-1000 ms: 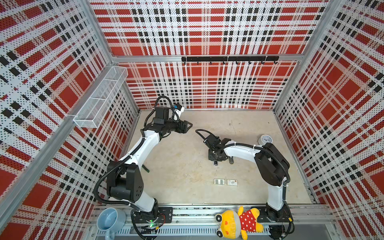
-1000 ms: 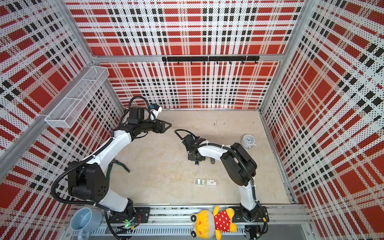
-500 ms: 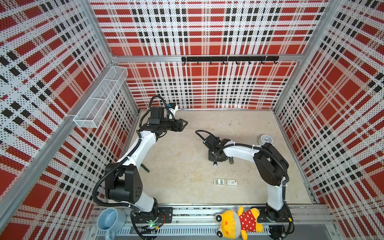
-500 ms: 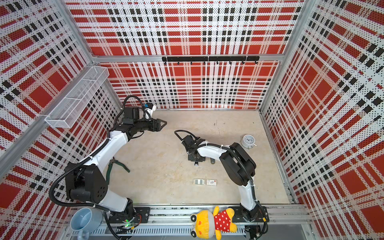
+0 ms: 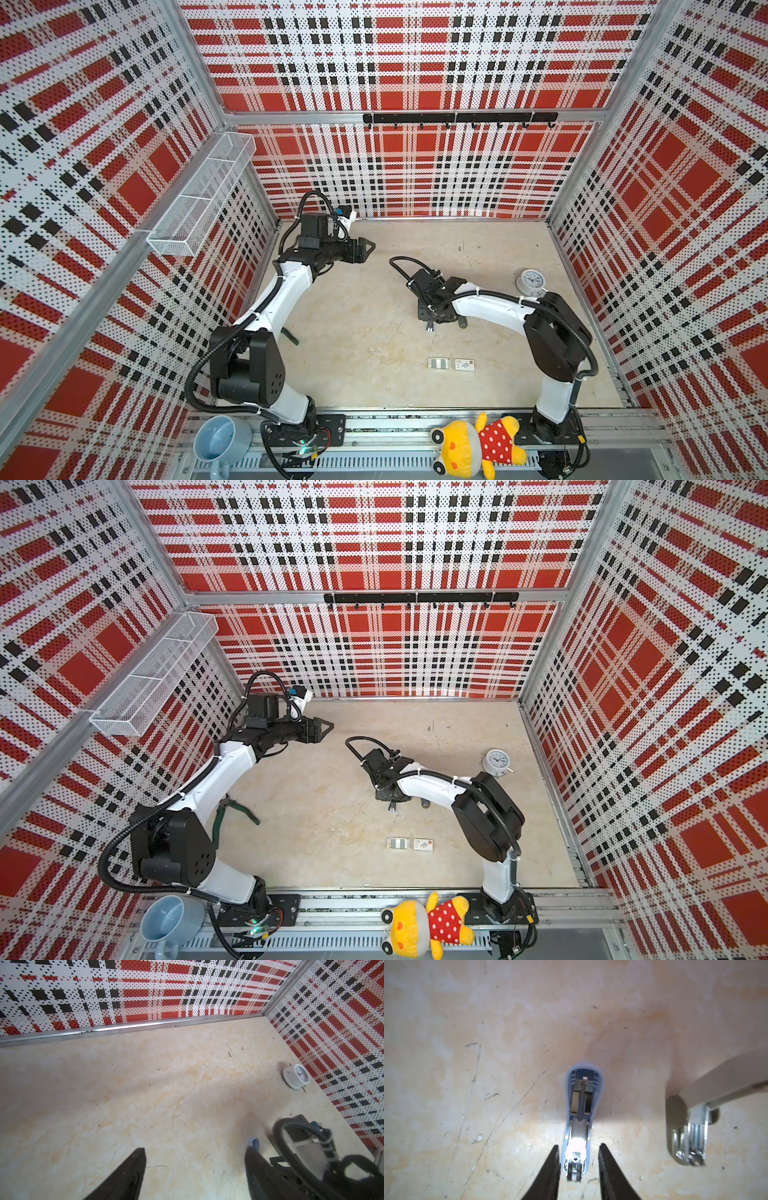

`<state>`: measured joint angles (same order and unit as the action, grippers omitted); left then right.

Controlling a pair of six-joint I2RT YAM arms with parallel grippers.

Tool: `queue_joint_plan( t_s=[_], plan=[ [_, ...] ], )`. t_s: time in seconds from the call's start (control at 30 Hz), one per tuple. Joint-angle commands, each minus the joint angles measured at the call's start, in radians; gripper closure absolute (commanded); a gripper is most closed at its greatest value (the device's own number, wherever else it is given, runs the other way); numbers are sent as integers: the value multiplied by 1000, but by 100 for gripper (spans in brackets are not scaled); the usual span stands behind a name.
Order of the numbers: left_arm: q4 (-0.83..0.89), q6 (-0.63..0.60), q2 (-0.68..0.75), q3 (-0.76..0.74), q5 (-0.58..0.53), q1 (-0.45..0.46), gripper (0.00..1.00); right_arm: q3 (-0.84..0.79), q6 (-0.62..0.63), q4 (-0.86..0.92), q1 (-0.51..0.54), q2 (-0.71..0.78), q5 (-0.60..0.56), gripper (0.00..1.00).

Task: Load the staples into the stapler
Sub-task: 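Release the blue stapler and move the right gripper over the staple box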

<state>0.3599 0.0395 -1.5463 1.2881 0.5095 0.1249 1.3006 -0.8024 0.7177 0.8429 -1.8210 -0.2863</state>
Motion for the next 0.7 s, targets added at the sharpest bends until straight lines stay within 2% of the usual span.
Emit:
queue_joint_plan(
  t_s=[0.0,0.3,0.43,0.67],
  plan=[
    [4,-5,25,-1,-18,-7,23,-34,-33,51,32,91,-42,67],
    [10,-34,16,-12,15,-8,23,-217,-192,92,162,251,-13,73],
    [11,-39,3,-15,59,-4,23,-258,-243,56,210,234,-4,75],
    [22,-60,0,-23,63,4,23,-255,-282,22,245,157,6,76]
  ],
)
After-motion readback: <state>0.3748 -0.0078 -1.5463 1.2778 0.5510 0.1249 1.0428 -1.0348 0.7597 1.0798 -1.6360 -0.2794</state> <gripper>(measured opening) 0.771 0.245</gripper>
